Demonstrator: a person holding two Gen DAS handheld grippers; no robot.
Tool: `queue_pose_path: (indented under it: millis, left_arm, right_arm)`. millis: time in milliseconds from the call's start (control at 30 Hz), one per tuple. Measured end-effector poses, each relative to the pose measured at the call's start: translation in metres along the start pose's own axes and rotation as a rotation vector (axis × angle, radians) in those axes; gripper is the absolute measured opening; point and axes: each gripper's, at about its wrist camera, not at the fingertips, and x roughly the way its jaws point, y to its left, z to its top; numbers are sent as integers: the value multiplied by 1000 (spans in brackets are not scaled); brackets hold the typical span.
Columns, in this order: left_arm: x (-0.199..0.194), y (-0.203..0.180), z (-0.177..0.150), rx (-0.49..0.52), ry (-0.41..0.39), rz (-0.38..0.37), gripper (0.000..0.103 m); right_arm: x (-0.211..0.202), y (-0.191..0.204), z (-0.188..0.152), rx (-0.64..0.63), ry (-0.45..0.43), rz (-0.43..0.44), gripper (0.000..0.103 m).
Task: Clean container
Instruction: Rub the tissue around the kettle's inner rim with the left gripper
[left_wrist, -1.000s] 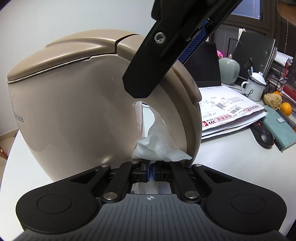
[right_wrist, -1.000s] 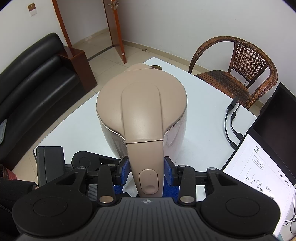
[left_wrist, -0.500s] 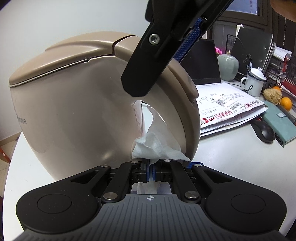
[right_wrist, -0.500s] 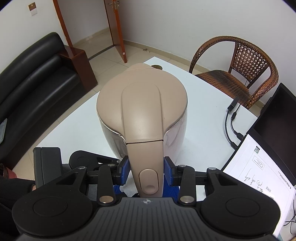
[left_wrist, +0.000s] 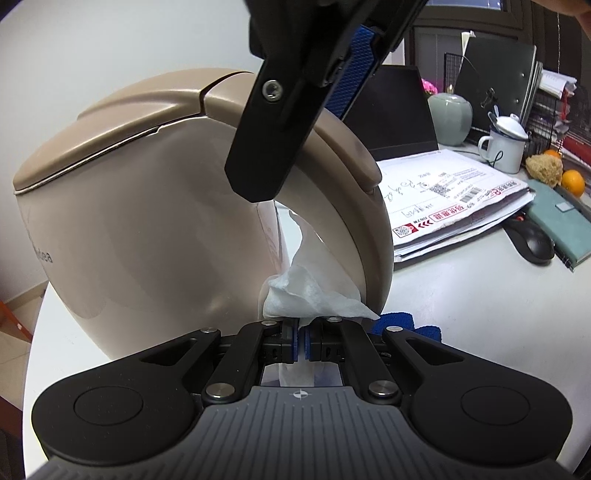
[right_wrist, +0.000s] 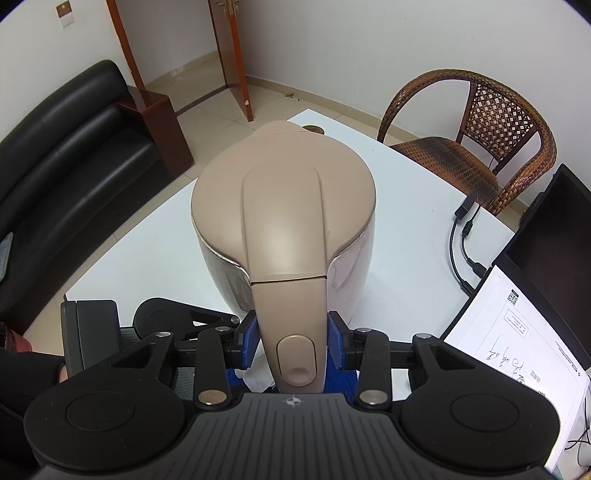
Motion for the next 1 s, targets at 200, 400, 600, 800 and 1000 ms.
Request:
queue_pose_path:
  millis: [200,400,600,800,1000]
  left_arm:
    - [-2,0,-2,10,4,5,4]
    - [-2,-2,-3,19,3,8,4]
    - [-2,-3,-4,20,5,8,4]
    - [-2,-5,-4,19,17,13,4]
    - [-2,-5,-11,17,10,19,4]
  right_arm:
    - [-1,-3,0,3,0,1,40]
    - [0,-2,-1,2,-1,1,40]
    - [0,-4,-1,0,0,-1,40]
    - [0,-4,1,-2,4,1,40]
    - [0,-8,2,4,0,3,40]
